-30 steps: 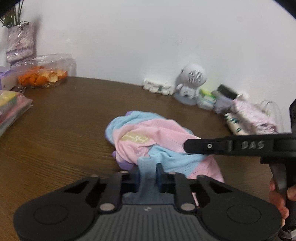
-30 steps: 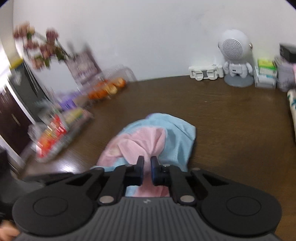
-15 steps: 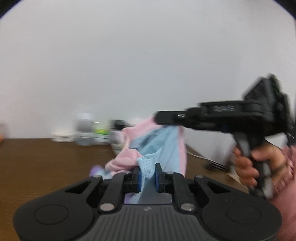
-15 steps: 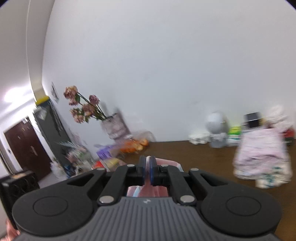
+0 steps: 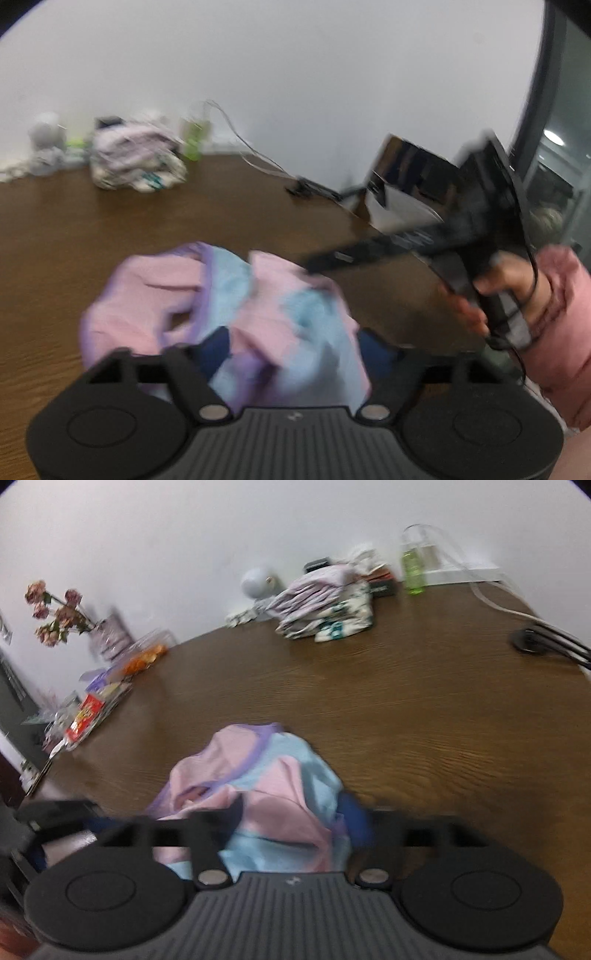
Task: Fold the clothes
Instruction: 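Grasp the garment edge with the left gripper while the right gripper grasps another edge, lift and shake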
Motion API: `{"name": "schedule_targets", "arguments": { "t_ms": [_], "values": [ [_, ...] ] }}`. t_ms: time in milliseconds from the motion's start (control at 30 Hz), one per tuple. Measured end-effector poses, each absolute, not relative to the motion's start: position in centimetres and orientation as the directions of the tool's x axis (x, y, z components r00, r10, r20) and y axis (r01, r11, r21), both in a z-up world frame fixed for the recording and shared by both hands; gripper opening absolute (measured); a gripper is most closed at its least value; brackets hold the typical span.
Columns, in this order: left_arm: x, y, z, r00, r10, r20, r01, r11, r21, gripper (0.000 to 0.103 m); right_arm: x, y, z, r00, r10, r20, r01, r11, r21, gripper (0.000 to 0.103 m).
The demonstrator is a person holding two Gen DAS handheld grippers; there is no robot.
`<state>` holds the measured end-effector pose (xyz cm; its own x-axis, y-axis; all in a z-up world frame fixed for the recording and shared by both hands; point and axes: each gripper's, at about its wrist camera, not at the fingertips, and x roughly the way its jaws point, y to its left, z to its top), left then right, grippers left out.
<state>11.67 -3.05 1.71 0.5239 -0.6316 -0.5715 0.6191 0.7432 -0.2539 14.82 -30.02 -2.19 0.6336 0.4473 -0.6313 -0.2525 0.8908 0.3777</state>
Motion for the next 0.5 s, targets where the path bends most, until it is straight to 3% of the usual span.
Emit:
{"name": "schedule_targets", "arguments": {
  "t_ms": [67,300,500],
  "values": [
    [12.0,-1.3,2.2,0.581,-0.589,-0.562,0.575,0.786,-0.228,0.091,13.9,-30.6,-2.0,0.649,0.442,-0.619,-0.254,0.893,0.37,0.079],
    [13.3,0.6,2.0,0.647,-0.382,-0.66,0.436,0.895,-0.091,0.092,13.0,-31.8,-1.7,0.669,0.439,-0.6,-0.261,0.895,0.363,0.084],
    [13.9,-0.6,-0.2,0.577,-0.402,-0.711,0.48,0.871,-0.103,0.092,13.4,-30.1,-2.8,0.607,0.46,-0.648,-0.299,0.888,0.35,0.084]
  ]
}}
